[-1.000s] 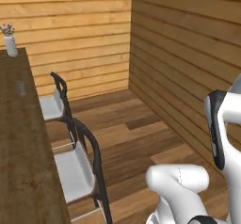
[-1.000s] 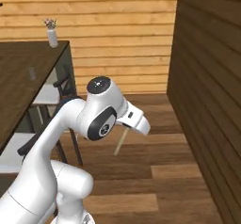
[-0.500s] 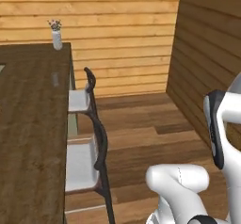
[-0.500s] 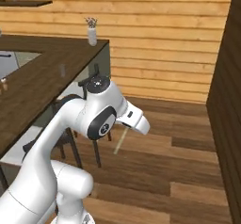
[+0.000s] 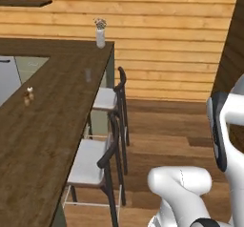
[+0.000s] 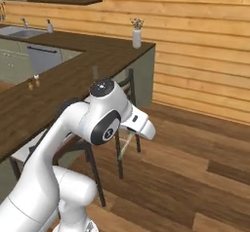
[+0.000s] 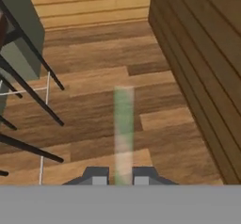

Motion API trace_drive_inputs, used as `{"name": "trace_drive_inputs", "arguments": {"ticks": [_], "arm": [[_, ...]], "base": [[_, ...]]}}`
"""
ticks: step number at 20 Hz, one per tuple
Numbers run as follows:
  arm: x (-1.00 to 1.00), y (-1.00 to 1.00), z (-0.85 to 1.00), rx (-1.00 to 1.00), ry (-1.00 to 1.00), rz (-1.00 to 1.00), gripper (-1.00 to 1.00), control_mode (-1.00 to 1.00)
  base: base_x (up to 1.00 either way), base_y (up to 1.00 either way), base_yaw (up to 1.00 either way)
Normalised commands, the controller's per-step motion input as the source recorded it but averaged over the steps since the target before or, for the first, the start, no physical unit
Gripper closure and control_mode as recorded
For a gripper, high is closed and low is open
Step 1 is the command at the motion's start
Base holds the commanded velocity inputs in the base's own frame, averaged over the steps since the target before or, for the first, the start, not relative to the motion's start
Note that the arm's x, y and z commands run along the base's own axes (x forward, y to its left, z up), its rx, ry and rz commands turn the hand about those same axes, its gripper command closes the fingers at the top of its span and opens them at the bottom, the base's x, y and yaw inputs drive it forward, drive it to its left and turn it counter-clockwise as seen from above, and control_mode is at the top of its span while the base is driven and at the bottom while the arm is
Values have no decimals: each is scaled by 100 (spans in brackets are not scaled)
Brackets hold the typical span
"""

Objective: Take a straw from the drawer in front and place it inside the glass cup on the dining counter.

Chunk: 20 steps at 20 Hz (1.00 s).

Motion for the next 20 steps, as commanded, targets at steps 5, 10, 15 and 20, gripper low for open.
{"name": "trace_drive_inputs", "arguments": {"ticks": [5, 10, 15, 20], "arm": [[0, 0, 0, 0, 0, 0, 100, 100], [0, 0, 0, 0, 0, 0, 100, 100], [0, 0, 0, 0, 0, 0, 100, 100], [0, 0, 0, 0, 0, 0, 100, 100]], "base": [[78, -40, 45], [75, -46, 44], [78, -54, 43], [76, -62, 41]]}}
